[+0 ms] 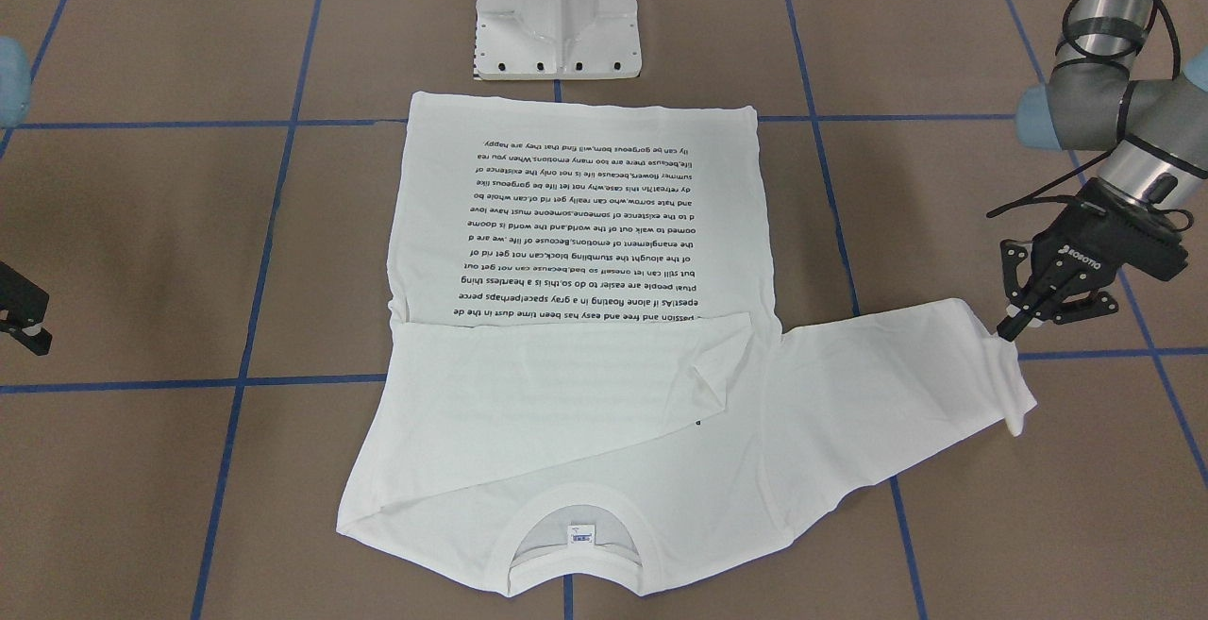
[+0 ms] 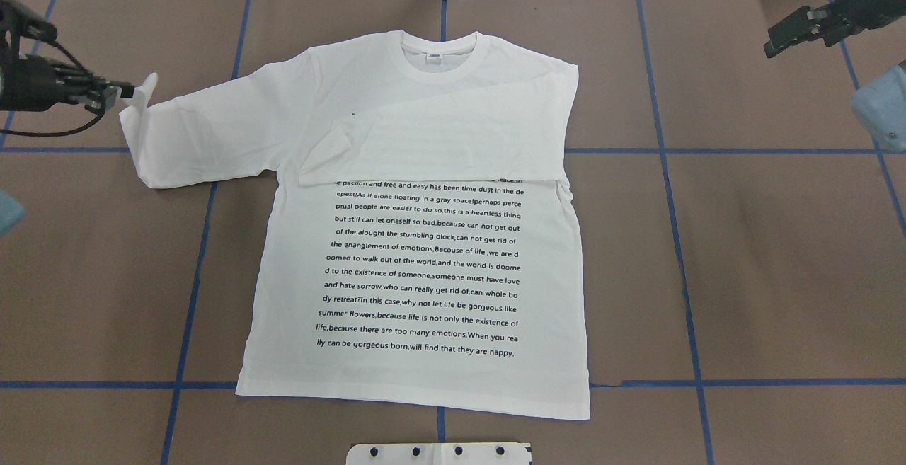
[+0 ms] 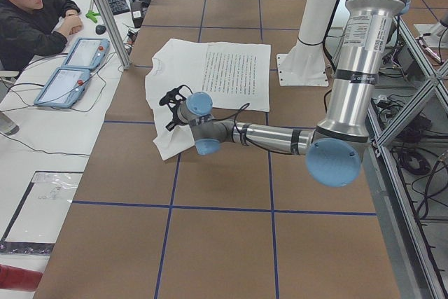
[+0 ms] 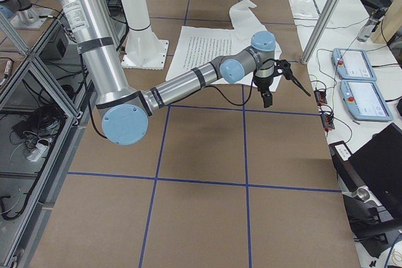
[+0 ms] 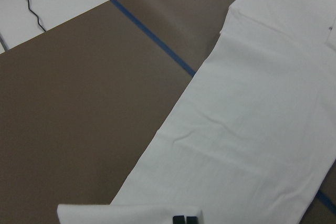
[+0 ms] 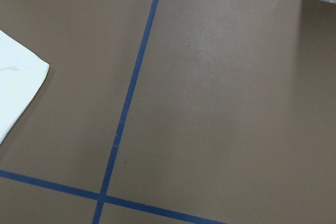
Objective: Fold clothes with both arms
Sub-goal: 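Carry the held sleeve across the shirt body toward the right gripper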
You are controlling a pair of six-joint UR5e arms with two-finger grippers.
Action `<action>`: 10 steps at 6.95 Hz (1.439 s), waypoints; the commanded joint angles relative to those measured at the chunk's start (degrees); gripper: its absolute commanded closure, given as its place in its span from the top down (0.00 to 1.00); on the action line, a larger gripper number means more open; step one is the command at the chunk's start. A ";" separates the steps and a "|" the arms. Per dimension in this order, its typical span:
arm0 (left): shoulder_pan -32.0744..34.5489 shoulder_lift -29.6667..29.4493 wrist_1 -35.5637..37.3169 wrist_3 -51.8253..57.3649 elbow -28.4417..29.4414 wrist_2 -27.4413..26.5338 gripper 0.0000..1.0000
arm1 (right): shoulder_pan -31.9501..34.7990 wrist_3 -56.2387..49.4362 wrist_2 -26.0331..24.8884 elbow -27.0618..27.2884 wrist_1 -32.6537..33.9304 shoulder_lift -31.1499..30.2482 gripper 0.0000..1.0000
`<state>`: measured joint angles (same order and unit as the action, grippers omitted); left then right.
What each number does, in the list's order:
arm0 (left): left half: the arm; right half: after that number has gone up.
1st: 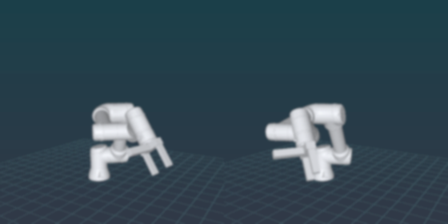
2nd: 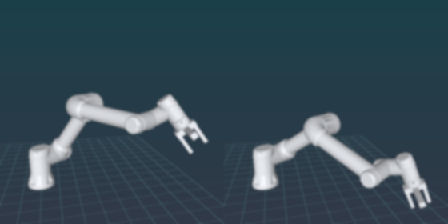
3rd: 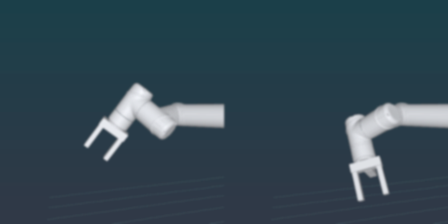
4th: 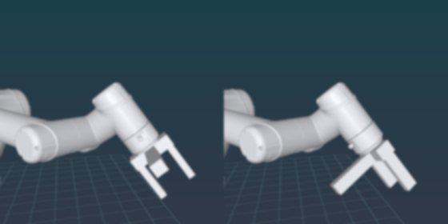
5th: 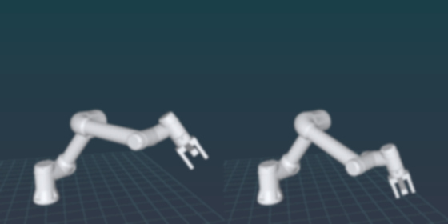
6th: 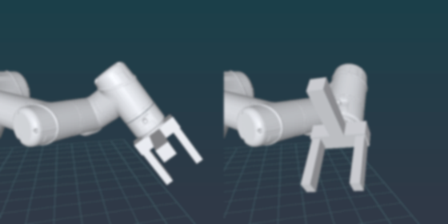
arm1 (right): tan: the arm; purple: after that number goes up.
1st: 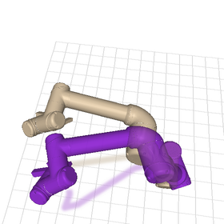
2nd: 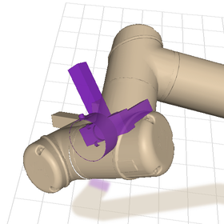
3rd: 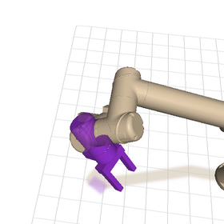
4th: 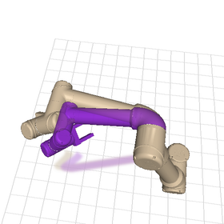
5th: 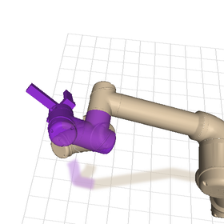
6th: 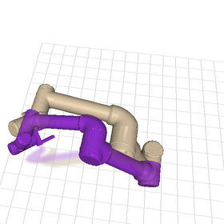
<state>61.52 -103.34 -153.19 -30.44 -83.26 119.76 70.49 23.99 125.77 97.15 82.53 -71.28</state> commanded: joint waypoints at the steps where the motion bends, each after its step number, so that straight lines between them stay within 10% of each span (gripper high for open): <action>1: -0.44 -13.59 13.38 -10.55 -0.76 -0.13 0.00 | -0.09 0.00 0.00 -0.03 -0.09 0.00 1.00; 5: -13.50 -33.29 30.47 -29.99 -1.29 -13.28 0.00 | 0.00 0.00 0.00 -0.03 0.00 0.00 1.00; 7: -26.73 -34.47 30.40 -33.01 -1.03 -26.34 0.00 | 0.00 0.09 0.00 -0.03 0.00 0.00 1.00; 10: -34.00 -36.40 29.79 -32.15 -0.60 -27.56 0.00 | 0.00 0.09 -0.09 -0.20 0.00 0.00 1.00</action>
<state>29.91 -139.03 -123.28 -62.98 -84.16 92.60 70.46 24.08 125.69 96.99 82.53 -71.28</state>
